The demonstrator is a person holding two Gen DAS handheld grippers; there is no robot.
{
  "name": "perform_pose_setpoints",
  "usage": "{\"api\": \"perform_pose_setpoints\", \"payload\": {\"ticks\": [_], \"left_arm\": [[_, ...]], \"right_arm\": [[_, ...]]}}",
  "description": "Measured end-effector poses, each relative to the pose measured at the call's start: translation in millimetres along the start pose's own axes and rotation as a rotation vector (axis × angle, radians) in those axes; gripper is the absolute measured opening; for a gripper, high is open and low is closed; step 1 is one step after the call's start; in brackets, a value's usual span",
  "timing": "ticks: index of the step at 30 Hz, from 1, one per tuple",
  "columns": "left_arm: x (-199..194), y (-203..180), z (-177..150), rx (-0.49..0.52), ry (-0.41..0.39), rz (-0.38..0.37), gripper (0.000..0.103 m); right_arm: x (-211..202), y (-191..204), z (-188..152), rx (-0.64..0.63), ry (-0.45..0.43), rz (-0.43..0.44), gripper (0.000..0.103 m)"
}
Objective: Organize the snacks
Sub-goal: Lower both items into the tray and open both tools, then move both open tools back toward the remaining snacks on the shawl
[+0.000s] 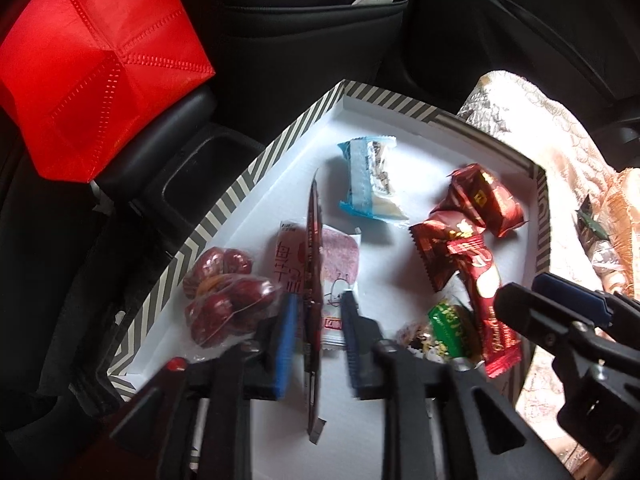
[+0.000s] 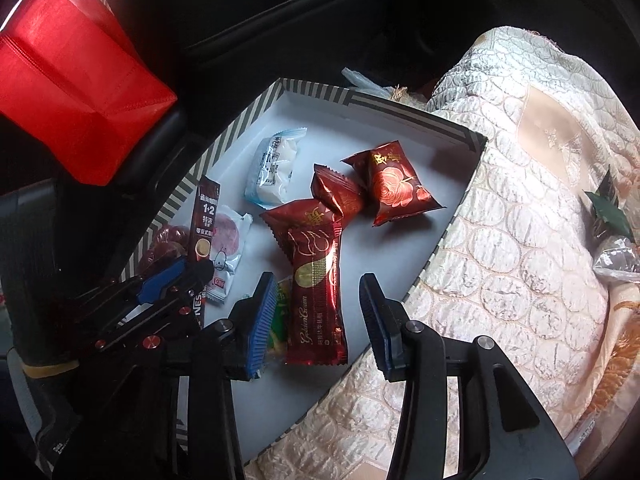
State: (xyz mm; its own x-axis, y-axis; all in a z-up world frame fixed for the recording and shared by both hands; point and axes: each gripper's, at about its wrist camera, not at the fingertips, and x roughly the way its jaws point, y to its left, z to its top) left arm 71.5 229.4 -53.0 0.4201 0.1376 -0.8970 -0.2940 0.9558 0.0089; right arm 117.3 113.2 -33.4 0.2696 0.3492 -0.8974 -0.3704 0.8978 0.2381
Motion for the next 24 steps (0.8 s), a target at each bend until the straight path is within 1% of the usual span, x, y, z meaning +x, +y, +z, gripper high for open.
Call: {"api": "perform_pose_setpoints", "payload": {"ticks": [1, 2, 3, 4, 7, 16, 20, 24], "left_arm": [[-3, -1, 0, 0.0, -0.009, -0.004, 0.045], [-6, -2, 0, 0.002, -0.02, -0.004, 0.058], [-10, -3, 1, 0.005, -0.033, -0.002, 0.067], [-14, -5, 1, 0.01, -0.05, 0.0, 0.069], [-26, -10, 1, 0.03, -0.085, 0.012, 0.072], [-50, -31, -5, 0.083, -0.115, -0.039, 0.074], [-61, -52, -11, 0.142, -0.126, -0.064, 0.076], [-68, -77, -22, 0.206, -0.117, -0.112, 0.077]], "right_arm": [[-4, -1, -1, -0.002, -0.007, -0.005, 0.042], [-8, -2, -1, -0.005, -0.013, -0.012, 0.042], [-12, -3, -3, -0.006, -0.021, -0.017, 0.042], [-17, -5, -4, -0.005, -0.028, -0.02, 0.042], [-27, -11, -7, 0.002, -0.042, -0.026, 0.042], [-70, -44, -21, 0.036, -0.097, -0.047, 0.042], [-92, -66, -30, 0.054, -0.121, -0.082, 0.042], [-110, -92, -41, 0.08, -0.133, -0.117, 0.042]]}}
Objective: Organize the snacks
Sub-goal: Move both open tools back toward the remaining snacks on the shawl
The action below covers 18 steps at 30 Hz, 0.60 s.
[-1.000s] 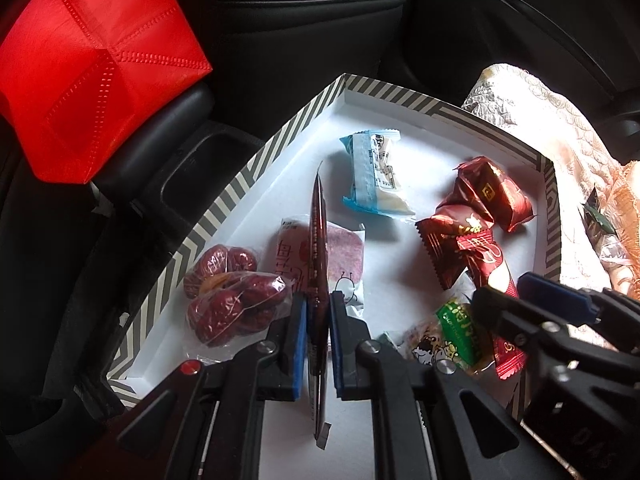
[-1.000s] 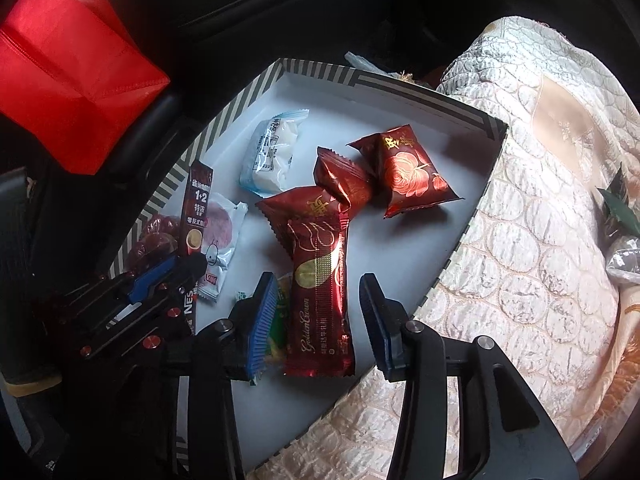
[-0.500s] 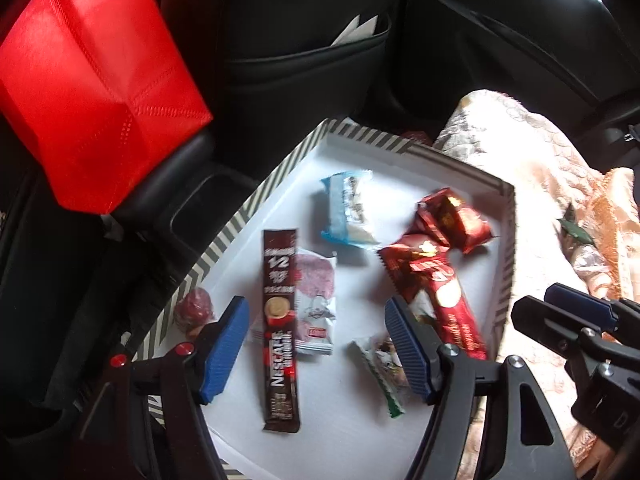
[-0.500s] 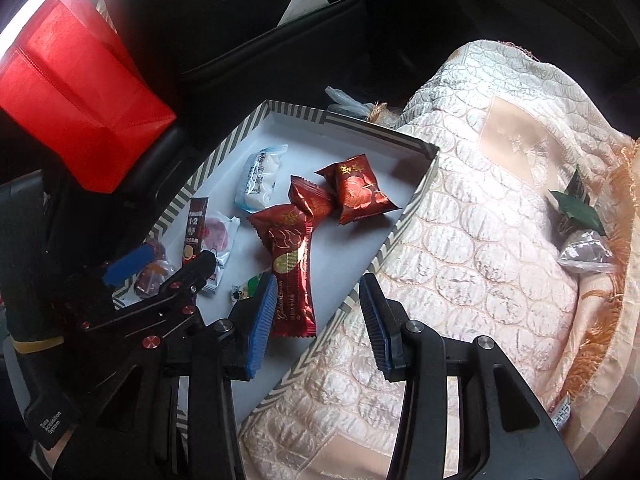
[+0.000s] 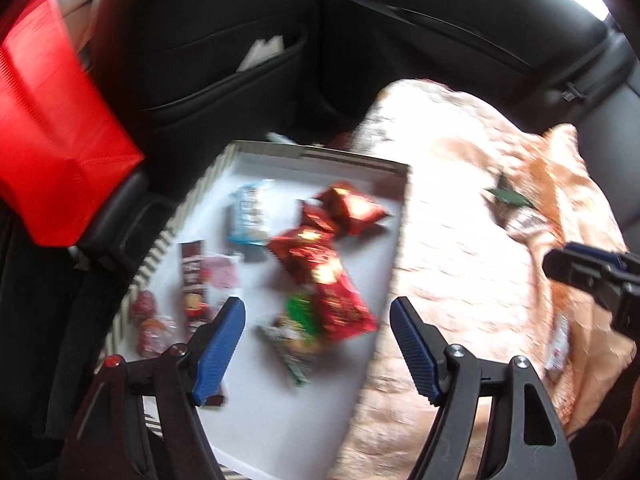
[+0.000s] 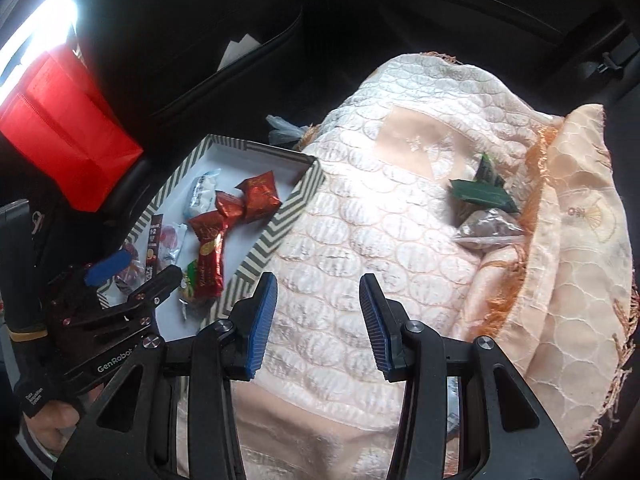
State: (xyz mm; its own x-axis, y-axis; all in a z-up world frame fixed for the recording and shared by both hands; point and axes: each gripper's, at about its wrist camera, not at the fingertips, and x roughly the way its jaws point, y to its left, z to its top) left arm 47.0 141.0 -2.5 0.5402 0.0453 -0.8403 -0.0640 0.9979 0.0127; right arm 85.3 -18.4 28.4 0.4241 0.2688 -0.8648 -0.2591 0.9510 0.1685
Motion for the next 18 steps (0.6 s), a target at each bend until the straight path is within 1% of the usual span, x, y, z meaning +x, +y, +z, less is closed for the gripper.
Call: {"api": "perform_pose_setpoints", "payload": {"ticks": [3, 9, 18], "left_arm": [[-2, -24, -3, 0.049, 0.012, -0.033, 0.077], [1, -71, -13, 0.14, 0.055, -0.102, 0.077], [8, -137, -26, 0.248, 0.128, -0.218, 0.077]], "right_arm": [[-8, -23, -6, 0.033, -0.003, -0.016, 0.042], [-8, -59, -19, 0.103, 0.017, -0.042, 0.042], [-17, -93, -26, 0.172, 0.008, -0.059, 0.042]]}}
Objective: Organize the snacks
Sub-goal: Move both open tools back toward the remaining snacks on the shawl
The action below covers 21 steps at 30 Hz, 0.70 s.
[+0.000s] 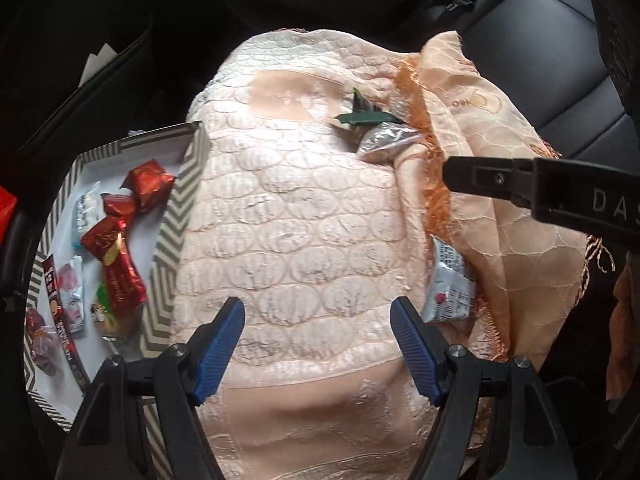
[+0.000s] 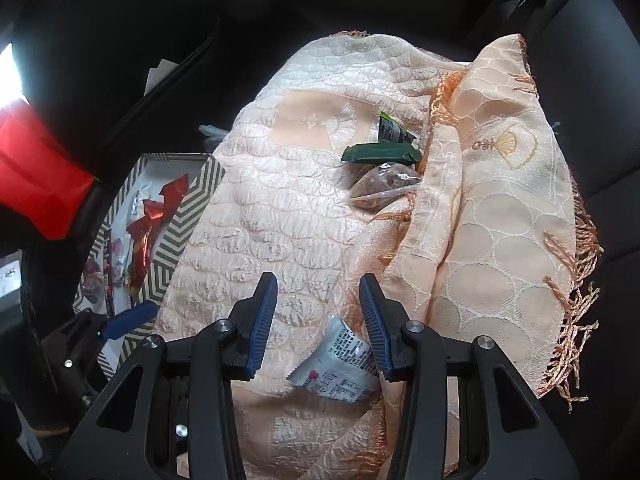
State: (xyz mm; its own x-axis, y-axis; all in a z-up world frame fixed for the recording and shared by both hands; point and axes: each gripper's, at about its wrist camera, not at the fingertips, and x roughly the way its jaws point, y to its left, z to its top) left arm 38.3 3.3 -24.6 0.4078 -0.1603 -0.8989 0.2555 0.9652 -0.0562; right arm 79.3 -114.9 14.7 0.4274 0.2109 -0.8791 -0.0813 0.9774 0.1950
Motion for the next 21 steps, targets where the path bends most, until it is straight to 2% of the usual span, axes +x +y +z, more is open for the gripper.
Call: {"api": "perform_pose_setpoints", "payload": {"ticks": [8, 16, 18, 21], "left_arm": [[19, -38, 9, 0.077, 0.03, -0.024, 0.077], [23, -27, 4, 0.077, 0.053, -0.023, 0.077], [22, -15, 3, 0.069, 0.055, -0.016, 0.077], [20, 8, 6, 0.037, 0.047, 0.024, 0.077]], "right_arm": [[-3, -19, -1, 0.063, -0.005, 0.03, 0.042], [1, -20, -3, 0.047, 0.031, 0.031, 0.044], [1, -16, -2, 0.002, 0.046, 0.024, 0.044], [4, 1, -8, -0.195, 0.12, -0.024, 0.044]]}}
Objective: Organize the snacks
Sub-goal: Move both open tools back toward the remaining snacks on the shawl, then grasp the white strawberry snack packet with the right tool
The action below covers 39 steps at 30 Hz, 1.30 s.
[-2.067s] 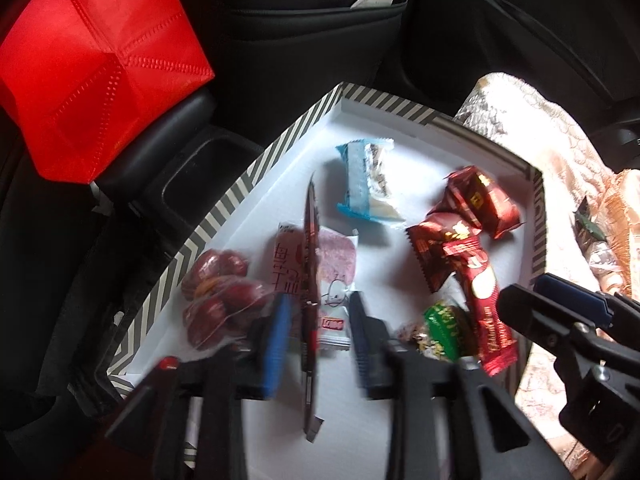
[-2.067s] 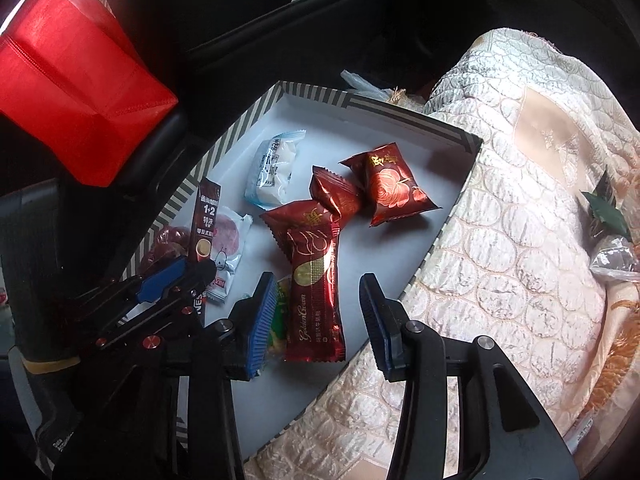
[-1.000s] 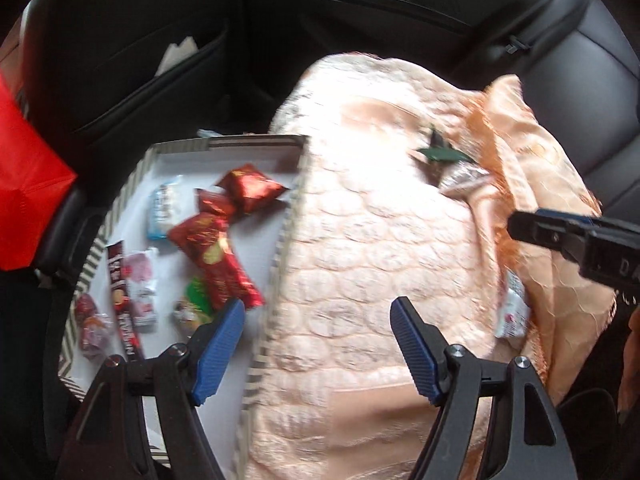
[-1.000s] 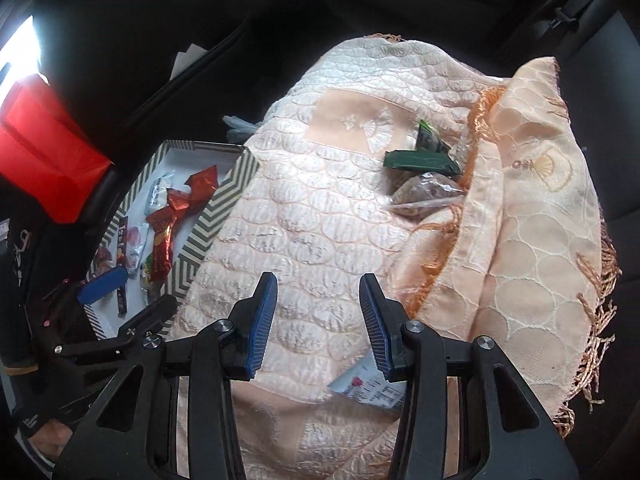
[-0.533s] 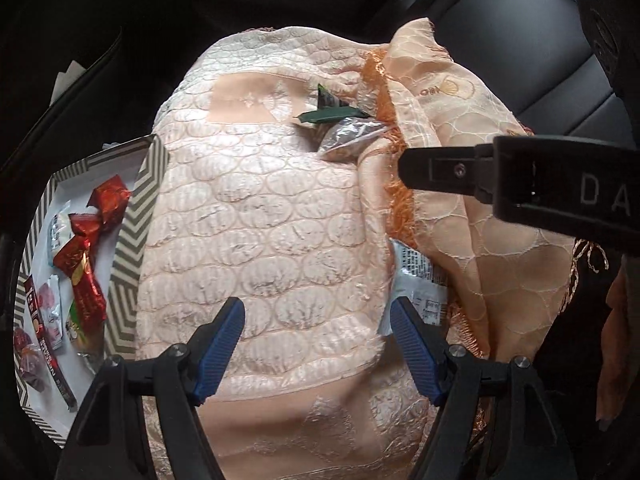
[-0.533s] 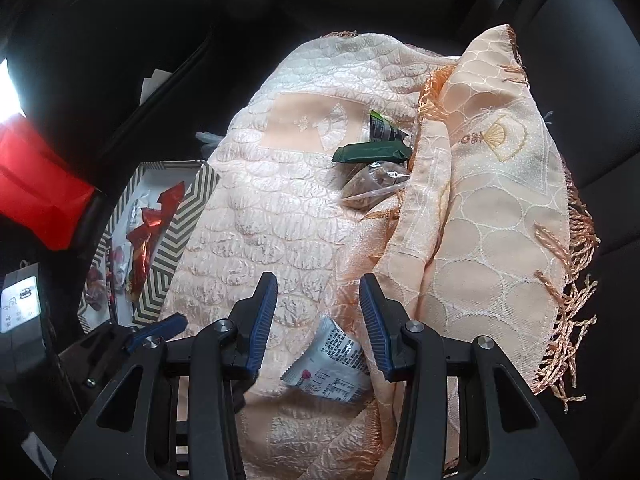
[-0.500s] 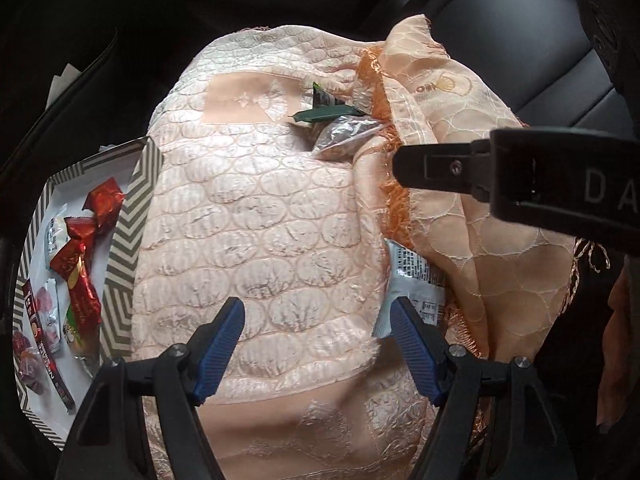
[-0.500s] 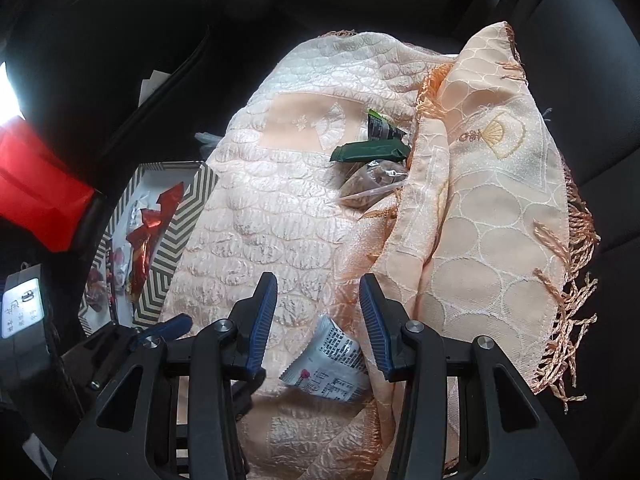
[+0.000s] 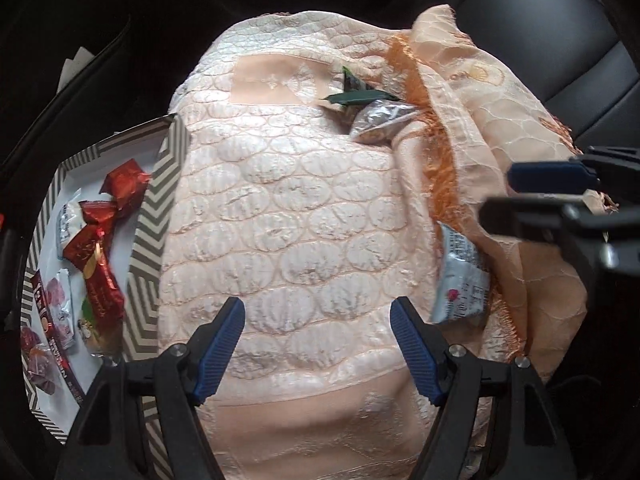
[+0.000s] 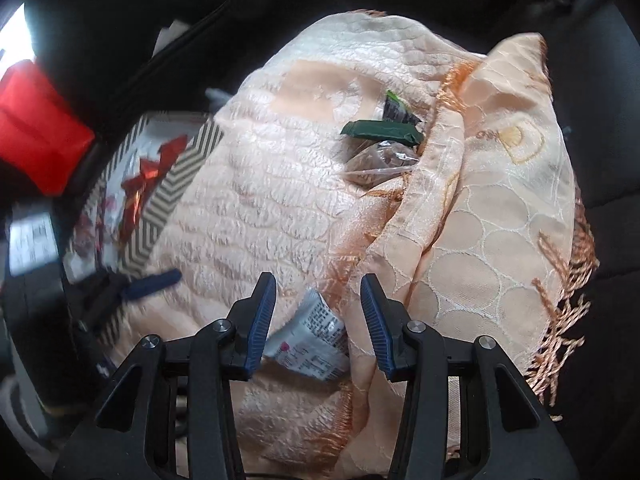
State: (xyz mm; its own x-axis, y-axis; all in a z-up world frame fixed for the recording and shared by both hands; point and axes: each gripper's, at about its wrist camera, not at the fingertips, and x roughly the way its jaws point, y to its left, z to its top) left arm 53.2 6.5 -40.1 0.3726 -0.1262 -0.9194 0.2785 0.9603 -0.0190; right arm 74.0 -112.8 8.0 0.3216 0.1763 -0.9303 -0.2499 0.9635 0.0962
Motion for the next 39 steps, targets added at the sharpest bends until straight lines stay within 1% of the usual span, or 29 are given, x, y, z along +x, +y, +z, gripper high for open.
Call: {"api": "perform_pose_setpoints", "payload": {"ticks": [2, 3, 6, 8, 11, 13, 14, 15, 16, 17, 19, 21, 24, 25, 28, 29, 30, 32, 34, 37, 39], "left_arm": [[0, 18, 2, -0.05, 0.003, 0.005, 0.077], [0, 26, 1, -0.078, 0.005, 0.001, 0.077], [-2, 41, 3, -0.132, 0.002, -0.006, 0.077], [-4, 44, 2, -0.137, -0.006, -0.007, 0.077], [-6, 46, 2, -0.141, -0.01, -0.01, 0.077], [-4, 47, 3, -0.149, -0.006, -0.016, 0.077], [-3, 48, 3, -0.151, -0.003, -0.018, 0.077], [-3, 48, 4, -0.152, -0.001, -0.02, 0.077], [-1, 48, 4, -0.152, 0.001, -0.02, 0.077], [0, 47, 5, -0.154, 0.003, -0.02, 0.077], [1, 48, 5, -0.158, 0.009, -0.026, 0.077], [3, 48, 6, -0.156, 0.012, -0.023, 0.077], [6, 50, 8, -0.155, 0.014, -0.018, 0.077], [7, 51, 9, -0.158, 0.018, -0.018, 0.077], [11, 54, 18, -0.169, 0.017, -0.018, 0.077], [13, 54, 22, -0.167, 0.014, -0.02, 0.077], [14, 54, 27, -0.164, 0.012, -0.019, 0.077], [17, 53, 37, -0.154, 0.003, -0.017, 0.077], [21, 50, 50, -0.136, -0.004, -0.024, 0.077], [32, 45, 70, -0.119, 0.005, -0.045, 0.077], [39, 41, 83, -0.117, 0.015, -0.042, 0.077]], "right_arm": [[1, 17, -7, -0.174, 0.038, -0.05, 0.044], [2, 23, -11, -0.239, 0.054, -0.059, 0.044], [12, 40, -21, -0.351, 0.091, -0.021, 0.044], [25, 50, -28, -0.422, 0.128, 0.012, 0.044], [44, 52, -34, -0.467, 0.215, -0.019, 0.044], [46, 49, -32, -0.469, 0.233, -0.006, 0.044], [46, 49, -32, -0.485, 0.242, -0.013, 0.047], [46, 49, -31, -0.513, 0.253, -0.037, 0.056], [47, 49, -29, -0.54, 0.262, -0.065, 0.06], [48, 49, -27, -0.566, 0.271, -0.086, 0.063], [52, 47, -22, -0.587, 0.305, -0.075, 0.066], [61, 47, -19, -0.612, 0.339, -0.088, 0.067], [73, 50, -22, -0.663, 0.407, -0.069, 0.067], [77, 51, -23, -0.68, 0.421, -0.08, 0.067], [91, 47, -22, -0.677, 0.458, -0.148, 0.067], [91, 47, -22, -0.669, 0.455, -0.157, 0.062], [90, 46, -21, -0.664, 0.449, -0.15, 0.053], [84, 46, -19, -0.652, 0.423, -0.13, 0.053], [78, 43, -16, -0.605, 0.404, -0.109, 0.053], [67, 30, -8, -0.474, 0.35, -0.068, 0.053], [59, 18, -1, -0.382, 0.303, -0.042, 0.053]]}}
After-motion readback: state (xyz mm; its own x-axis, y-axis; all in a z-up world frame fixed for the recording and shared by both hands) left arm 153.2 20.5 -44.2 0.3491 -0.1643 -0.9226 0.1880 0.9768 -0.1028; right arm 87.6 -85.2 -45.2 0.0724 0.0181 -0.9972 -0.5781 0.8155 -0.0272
